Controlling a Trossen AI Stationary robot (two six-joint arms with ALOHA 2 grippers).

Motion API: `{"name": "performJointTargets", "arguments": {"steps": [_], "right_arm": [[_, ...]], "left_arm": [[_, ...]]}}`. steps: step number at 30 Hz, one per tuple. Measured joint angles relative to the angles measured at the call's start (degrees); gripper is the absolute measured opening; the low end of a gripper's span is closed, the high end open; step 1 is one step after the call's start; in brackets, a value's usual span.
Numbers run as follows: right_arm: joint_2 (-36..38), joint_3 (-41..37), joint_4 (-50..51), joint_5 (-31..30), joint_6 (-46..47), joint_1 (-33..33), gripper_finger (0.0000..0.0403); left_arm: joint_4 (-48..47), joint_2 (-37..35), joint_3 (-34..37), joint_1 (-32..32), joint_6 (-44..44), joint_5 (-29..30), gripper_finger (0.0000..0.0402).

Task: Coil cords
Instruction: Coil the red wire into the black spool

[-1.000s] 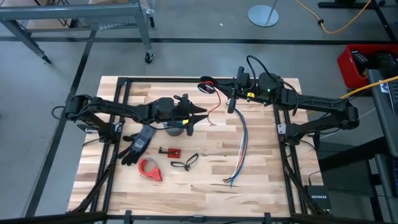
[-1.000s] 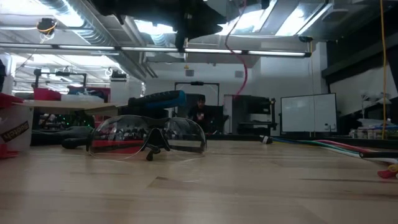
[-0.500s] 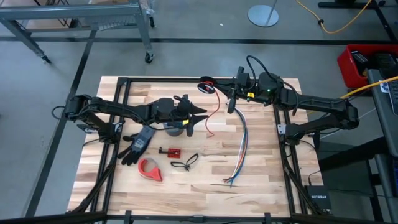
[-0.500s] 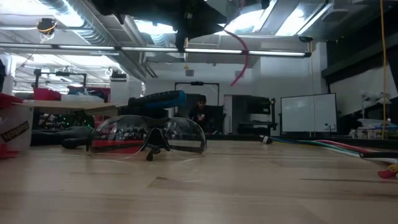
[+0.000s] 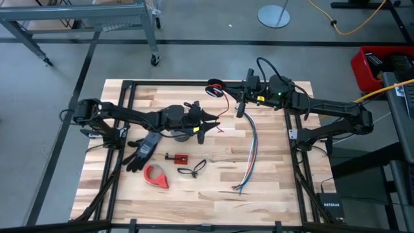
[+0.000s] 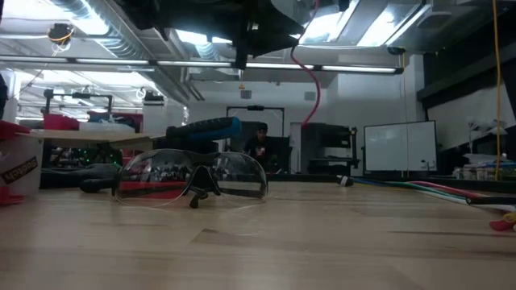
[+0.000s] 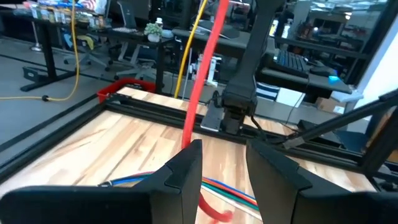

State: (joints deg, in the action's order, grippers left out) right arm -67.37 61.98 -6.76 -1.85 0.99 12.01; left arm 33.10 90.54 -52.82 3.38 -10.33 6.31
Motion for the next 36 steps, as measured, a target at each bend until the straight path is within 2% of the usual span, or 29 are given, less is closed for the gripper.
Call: {"name": "performJointTargets", "arguments": {"steps": [36], "right_arm": [[0.0, 0.0, 0.9, 1.7, 0.0, 0.0, 0.0005]], "left_arm": [[-1.3, 0.0, 0.0, 2.0, 2.9, 0.9, 0.0117]]}}
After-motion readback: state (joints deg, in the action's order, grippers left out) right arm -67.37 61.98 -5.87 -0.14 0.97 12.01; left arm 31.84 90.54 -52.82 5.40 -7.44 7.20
